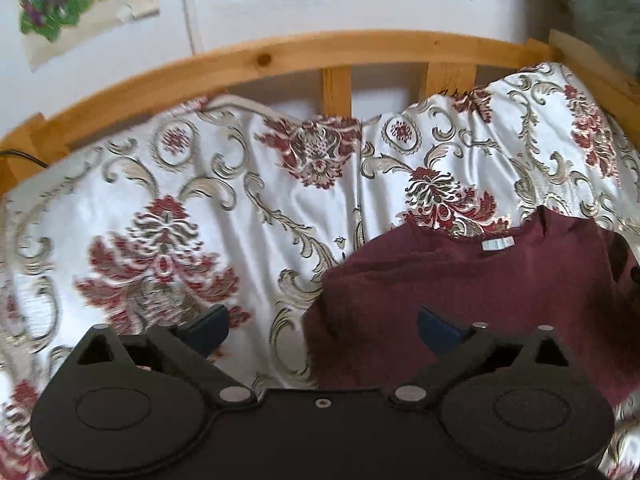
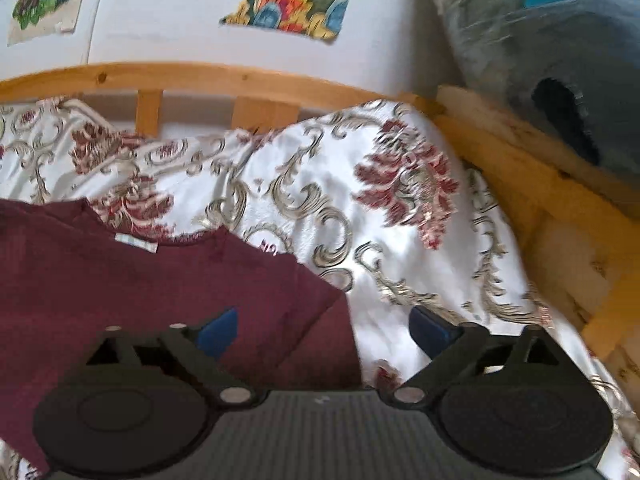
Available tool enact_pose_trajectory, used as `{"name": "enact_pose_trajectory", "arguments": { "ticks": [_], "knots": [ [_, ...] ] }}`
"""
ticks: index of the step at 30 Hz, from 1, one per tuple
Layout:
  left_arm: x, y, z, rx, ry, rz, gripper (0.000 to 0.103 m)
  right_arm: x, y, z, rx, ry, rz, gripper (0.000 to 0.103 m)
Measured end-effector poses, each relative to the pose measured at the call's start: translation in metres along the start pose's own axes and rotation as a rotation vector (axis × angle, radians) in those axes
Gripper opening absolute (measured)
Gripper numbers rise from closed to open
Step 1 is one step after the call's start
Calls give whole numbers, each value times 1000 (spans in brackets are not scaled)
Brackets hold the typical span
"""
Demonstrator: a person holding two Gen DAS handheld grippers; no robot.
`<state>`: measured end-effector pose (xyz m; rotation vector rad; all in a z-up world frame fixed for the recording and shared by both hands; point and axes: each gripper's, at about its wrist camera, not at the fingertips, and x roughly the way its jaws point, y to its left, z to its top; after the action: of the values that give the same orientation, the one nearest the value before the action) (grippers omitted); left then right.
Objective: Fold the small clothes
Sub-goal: 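Release the hem and pull both grippers back from the folded sweater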
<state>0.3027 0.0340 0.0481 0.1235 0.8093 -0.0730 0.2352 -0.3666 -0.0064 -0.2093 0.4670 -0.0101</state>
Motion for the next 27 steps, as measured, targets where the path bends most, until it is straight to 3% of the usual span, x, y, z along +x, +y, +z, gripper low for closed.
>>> {"name": "enact_pose_trajectory", "arguments": {
  "ticks": [8, 12, 16, 18, 20, 23, 27],
  "knots": [
    [-52, -16, -54, 61, -43, -48, 102, -73, -17, -22, 104, -44, -15, 103],
    [-40, -27, -85, 63, -19, -56, 102, -82, -14, -29, 112, -34, -1, 103],
    [-18, -30, -107, 34, 23, -31, 102, -64, -9, -32, 128, 2, 35, 103],
    [-8, -28, -113, 22, 46, -37, 102, -48, -4, -34, 141, 40, 53, 95],
    [-2, -26, -115, 14, 54, -27, 102, -34, 0, -36, 145, 76, 64, 76],
    [6, -22, -113, -14, 48, -19, 102, -12, 4, -40, 164, 118, 96, 59],
    [17, -9, -110, -103, 58, -52, 102, 5, 9, -45, 171, 135, 135, 50]
  ]
}}
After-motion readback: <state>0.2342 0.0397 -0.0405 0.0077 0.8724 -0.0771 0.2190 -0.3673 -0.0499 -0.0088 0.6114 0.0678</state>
